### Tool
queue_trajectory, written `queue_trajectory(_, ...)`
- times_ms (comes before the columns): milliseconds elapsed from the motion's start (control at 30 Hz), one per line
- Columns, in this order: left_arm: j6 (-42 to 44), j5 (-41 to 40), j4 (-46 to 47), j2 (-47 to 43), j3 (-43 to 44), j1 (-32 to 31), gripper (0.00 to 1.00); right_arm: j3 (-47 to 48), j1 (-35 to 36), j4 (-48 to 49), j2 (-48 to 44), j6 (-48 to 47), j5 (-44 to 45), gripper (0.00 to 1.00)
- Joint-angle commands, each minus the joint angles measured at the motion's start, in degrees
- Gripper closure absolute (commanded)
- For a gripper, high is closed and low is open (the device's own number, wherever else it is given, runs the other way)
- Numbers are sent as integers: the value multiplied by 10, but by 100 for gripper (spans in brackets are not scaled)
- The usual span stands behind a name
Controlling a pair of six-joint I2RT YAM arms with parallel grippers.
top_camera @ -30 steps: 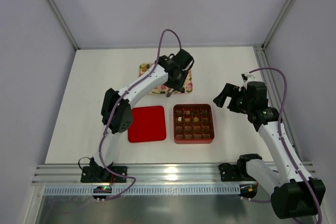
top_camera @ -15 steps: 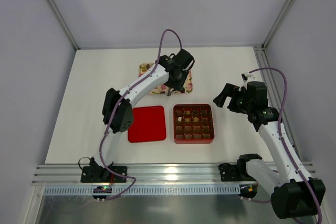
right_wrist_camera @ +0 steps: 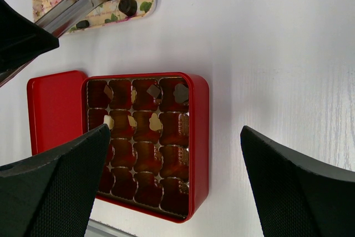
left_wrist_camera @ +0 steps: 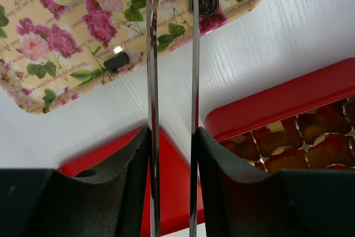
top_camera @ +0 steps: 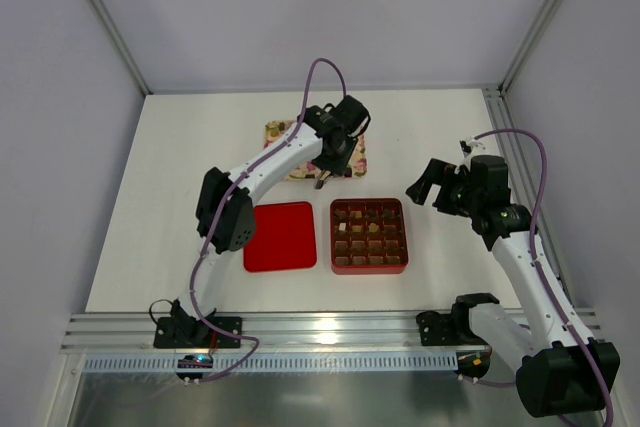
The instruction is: Pack the chocolate
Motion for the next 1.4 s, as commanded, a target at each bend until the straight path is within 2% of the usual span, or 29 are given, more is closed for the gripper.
queue_trajectory(0,6,-10,-14,-11,17,-2,62,13,0,10,-10,-8,3,0)
queue_trajectory(567,11,-8,-23,-3,24,-2,63,11,-1,12,-11,-7,2,0)
queue_trajectory(933,13,-20,-28,0,40,-2,73,14,-1,11,-11,-8,4,0)
queue_trajectory(1367,15,-46,-32,-4,77,-2,74,16,0,11,-8,-9,3,0)
